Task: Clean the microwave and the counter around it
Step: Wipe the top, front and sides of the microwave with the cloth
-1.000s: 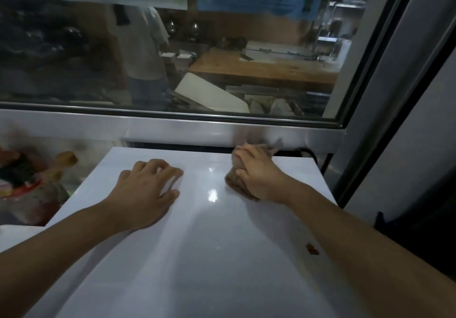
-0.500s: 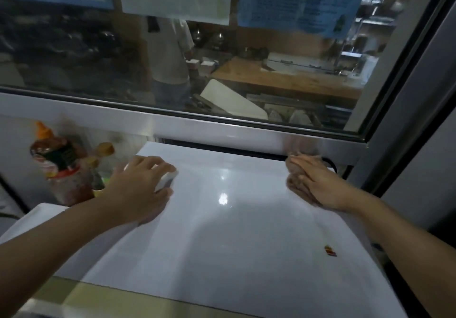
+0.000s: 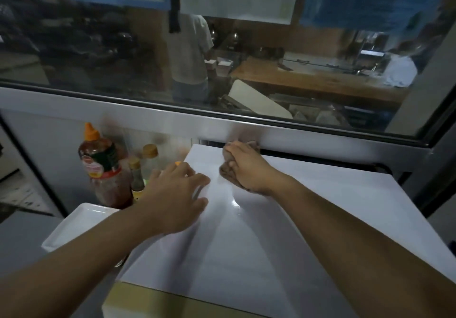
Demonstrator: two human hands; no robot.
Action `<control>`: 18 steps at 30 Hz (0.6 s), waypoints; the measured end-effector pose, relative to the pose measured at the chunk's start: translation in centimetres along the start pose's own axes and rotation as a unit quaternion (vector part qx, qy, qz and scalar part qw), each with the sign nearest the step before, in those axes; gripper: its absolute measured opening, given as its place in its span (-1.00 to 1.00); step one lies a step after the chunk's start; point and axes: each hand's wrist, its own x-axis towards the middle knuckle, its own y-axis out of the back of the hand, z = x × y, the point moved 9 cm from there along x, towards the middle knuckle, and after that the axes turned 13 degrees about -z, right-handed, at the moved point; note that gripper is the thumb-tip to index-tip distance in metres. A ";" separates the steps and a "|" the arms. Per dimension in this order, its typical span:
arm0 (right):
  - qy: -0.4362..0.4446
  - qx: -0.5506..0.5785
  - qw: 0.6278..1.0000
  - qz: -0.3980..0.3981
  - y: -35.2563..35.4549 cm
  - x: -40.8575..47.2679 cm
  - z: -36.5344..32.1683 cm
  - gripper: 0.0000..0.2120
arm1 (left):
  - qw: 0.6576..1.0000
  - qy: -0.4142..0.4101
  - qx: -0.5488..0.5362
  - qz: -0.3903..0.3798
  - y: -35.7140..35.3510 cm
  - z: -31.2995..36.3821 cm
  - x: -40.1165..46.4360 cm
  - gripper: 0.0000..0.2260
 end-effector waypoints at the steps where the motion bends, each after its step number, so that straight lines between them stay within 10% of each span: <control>1: 0.004 0.008 1.000 -0.005 -0.1 0.6 -0.5 -0.76 | 1.000 -0.010 0.010 0.006 -0.1 0.0 -0.1 -0.58; 11: -0.132 0.045 0.990 0.027 0.6 -7.4 7.6 -0.59 | 0.991 -0.094 -0.097 0.018 0.3 -2.9 -2.2 -0.64; 18: -0.045 0.021 0.999 0.022 -0.5 0.9 -0.2 -0.59 | 0.979 -0.132 -0.150 0.046 0.4 -2.8 -3.2 -0.67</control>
